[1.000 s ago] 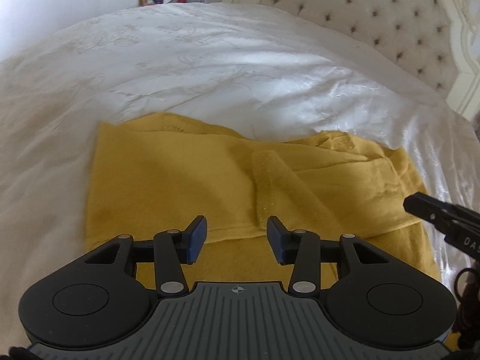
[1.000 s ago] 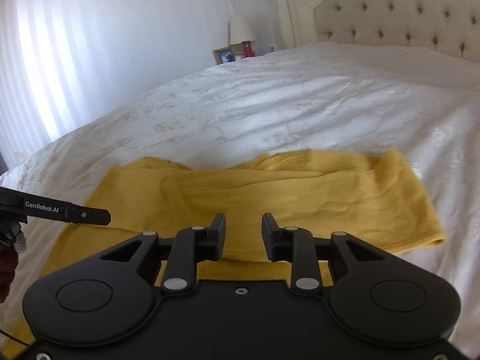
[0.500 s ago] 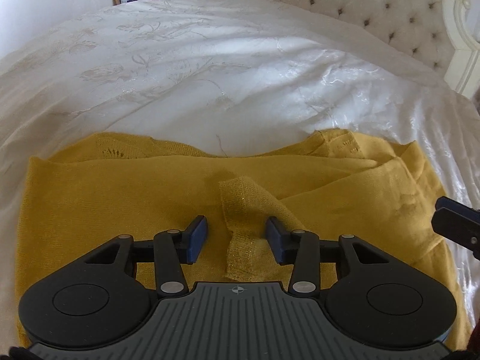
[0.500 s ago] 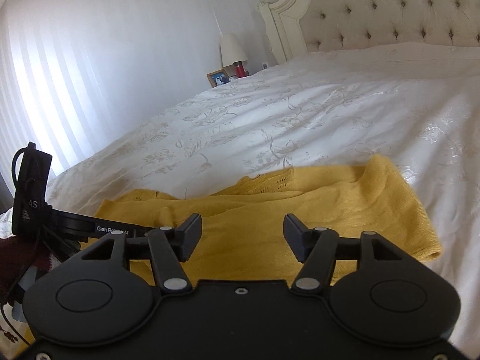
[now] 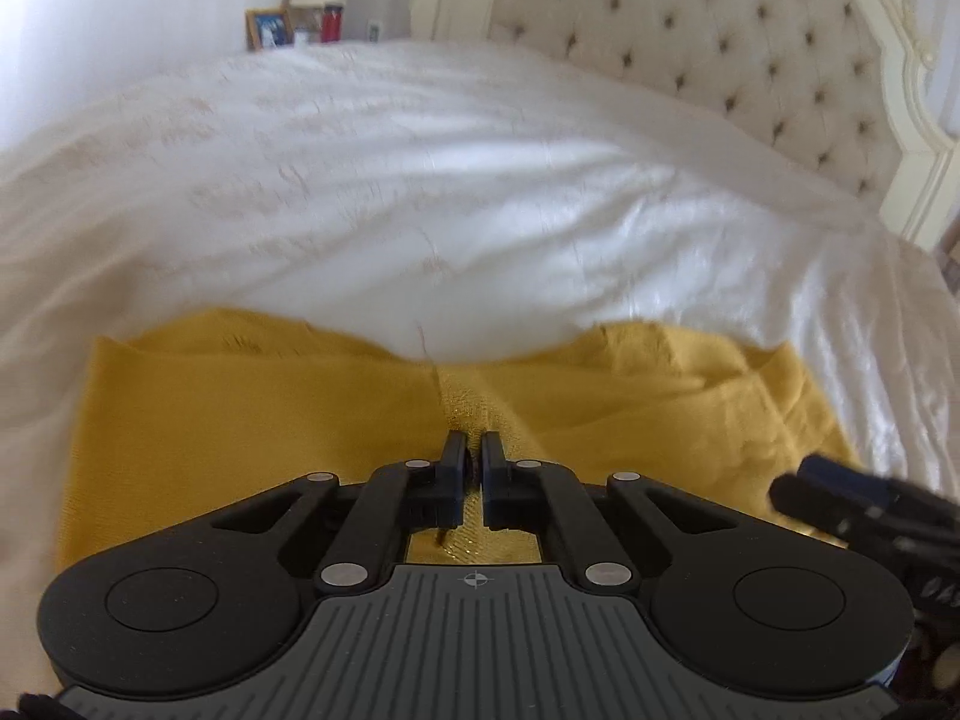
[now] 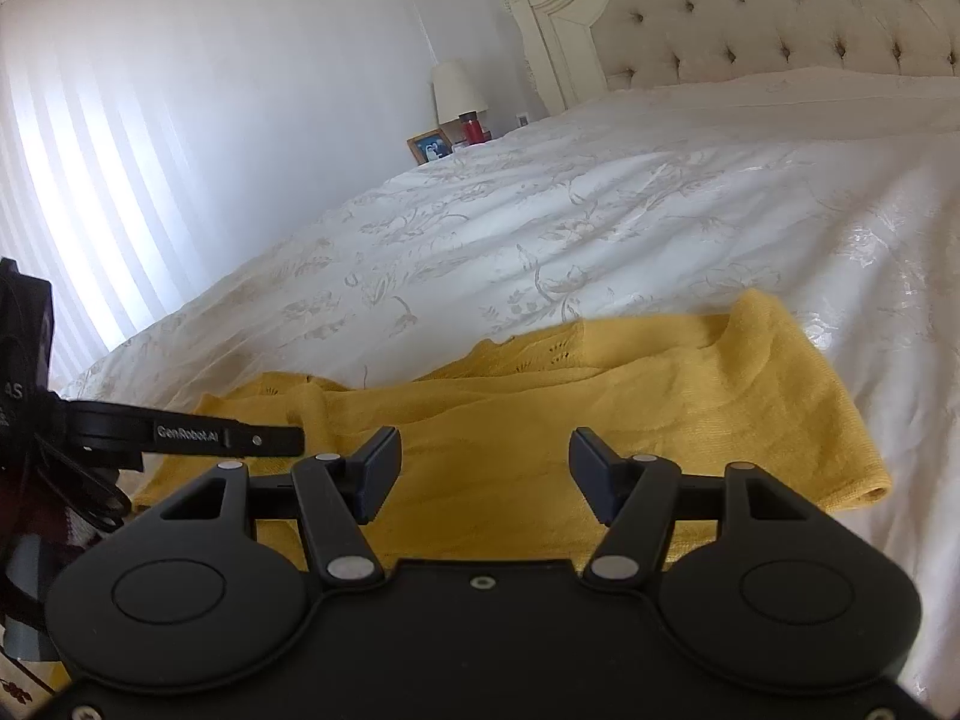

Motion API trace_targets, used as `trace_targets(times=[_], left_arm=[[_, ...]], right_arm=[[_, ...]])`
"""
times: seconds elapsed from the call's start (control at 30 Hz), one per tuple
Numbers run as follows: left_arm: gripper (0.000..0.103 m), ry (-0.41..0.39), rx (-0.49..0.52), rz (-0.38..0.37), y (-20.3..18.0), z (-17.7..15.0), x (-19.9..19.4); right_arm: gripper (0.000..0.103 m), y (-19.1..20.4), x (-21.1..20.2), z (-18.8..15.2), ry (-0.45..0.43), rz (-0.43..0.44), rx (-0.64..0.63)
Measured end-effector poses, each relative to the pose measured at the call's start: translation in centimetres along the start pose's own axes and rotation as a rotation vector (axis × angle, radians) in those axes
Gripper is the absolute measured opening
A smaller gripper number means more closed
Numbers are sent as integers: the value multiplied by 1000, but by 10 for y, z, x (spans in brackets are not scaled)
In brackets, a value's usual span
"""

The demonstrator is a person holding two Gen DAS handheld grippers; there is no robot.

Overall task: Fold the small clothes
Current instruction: 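Pinch the folded sleeve with the left tool, straighten it, release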

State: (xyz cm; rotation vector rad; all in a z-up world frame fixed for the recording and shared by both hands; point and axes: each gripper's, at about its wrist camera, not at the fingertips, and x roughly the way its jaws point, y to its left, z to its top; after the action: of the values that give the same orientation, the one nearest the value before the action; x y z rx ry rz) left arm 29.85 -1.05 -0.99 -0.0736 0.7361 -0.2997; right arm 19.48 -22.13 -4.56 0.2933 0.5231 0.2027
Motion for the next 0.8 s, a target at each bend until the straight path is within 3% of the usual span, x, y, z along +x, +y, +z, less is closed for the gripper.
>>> trace_targets(times=[0.13,0.2,0.3,0.5,0.8], left_arm=[[5,-59,11,26,18,14,-29],[5,-65,20,77,31,16,-35],[5,-30,-12,140,55,10,-29],[5,59,-76,172,85,-14,-6],[7,76,-48,207,95,-22,1]], right_arm=[[66,2,-2,1,-6,3,-7],[67,2,-2,1,-5,6,-5],[67,3,0,0,6,4,-4],[70,1,7,-2,50,-16,0],[75,-19,13,-3,71,-103,53]])
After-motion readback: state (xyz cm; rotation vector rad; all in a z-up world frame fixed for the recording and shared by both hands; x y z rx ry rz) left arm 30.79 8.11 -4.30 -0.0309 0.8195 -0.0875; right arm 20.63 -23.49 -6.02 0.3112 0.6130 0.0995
